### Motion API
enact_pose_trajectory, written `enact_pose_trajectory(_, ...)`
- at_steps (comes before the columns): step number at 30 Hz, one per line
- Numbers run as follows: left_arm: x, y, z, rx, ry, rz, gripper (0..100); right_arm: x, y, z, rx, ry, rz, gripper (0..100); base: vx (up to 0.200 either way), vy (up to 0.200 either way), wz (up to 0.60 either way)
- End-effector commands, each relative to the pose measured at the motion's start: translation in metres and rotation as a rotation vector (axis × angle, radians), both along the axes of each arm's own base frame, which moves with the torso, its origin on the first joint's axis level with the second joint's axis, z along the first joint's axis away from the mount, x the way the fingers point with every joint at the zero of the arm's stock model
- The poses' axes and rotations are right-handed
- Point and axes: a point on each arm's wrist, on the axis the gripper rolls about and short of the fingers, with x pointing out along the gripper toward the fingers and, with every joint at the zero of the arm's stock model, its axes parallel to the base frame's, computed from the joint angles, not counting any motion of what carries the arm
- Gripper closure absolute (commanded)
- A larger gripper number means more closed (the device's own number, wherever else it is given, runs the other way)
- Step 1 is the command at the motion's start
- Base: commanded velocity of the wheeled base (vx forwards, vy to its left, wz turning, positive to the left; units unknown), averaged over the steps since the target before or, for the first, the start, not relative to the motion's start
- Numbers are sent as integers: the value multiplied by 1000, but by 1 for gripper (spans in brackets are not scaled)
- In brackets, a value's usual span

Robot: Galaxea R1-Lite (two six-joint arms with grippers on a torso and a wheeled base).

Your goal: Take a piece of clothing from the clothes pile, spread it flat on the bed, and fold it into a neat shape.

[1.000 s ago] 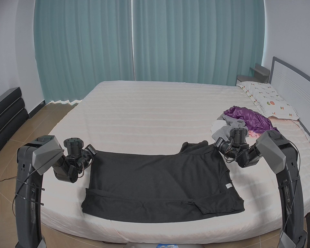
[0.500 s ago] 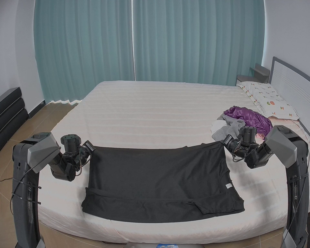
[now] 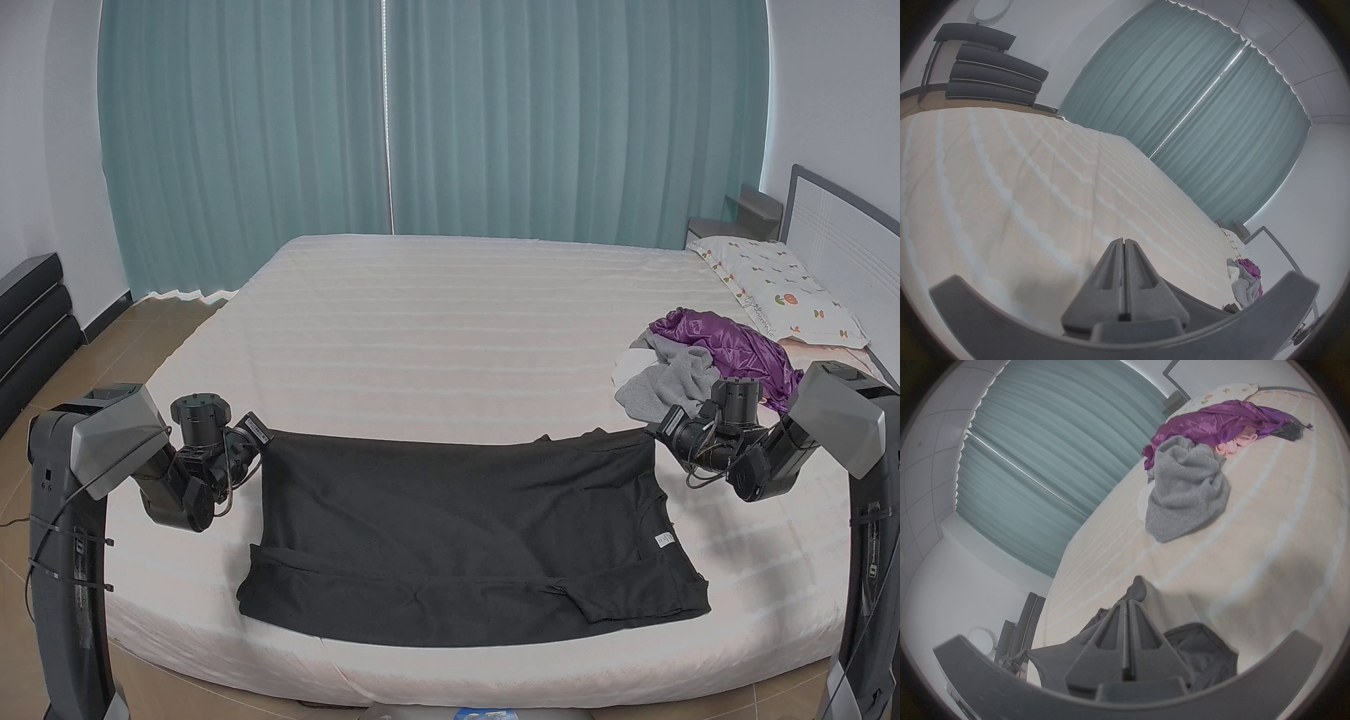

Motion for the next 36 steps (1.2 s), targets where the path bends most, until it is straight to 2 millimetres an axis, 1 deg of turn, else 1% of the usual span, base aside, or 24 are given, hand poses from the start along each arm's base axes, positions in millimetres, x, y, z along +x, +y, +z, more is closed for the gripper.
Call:
enact_pose_trajectory(1,-10,1,4,0,10,0,100,-15,-1,11,5,15,16,100,0,0,0)
enact_pose_trajectory(2,-14,1,4,1,7,-1,100,-20,-1,13,6,22,17,100,0,0,0)
enact_pose_trajectory(3,-14,1,4,1,7,-1,100,-20,-1,13,6,22,17,100,0,0,0)
enact_pose_trajectory(7,-25,-2,2,4,24,-9,100,-39,-3,16,24,61,49,100,0,0,0)
enact_pose_trajectory(9,-26,-2,4,4,22,-9,100,-43,-3,17,28,70,56,100,0,0,0)
enact_pose_trajectory(11,-30,-1,7,2,19,-7,100,-52,-4,16,32,93,64,100,0,0,0)
enact_pose_trajectory(17,-44,0,8,3,42,-6,100,-64,-9,12,34,123,53,100,0,0,0)
enact_pose_trajectory(22,-50,1,6,5,50,-2,100,-72,-9,7,35,143,52,100,0,0,0)
enact_pose_trajectory(26,-64,-1,6,5,70,-10,100,-81,-10,2,38,165,55,100,0,0,0)
enact_pose_trajectory(29,-69,-1,5,6,76,-12,100,-86,-10,2,36,175,57,100,0,0,0)
enact_pose_trajectory(31,-75,0,3,6,84,-9,100,-93,-10,0,36,195,64,100,0,0,0)
enact_pose_trajectory(36,-89,0,-4,5,110,-11,100,-103,-13,-6,30,228,75,100,0,0,0)
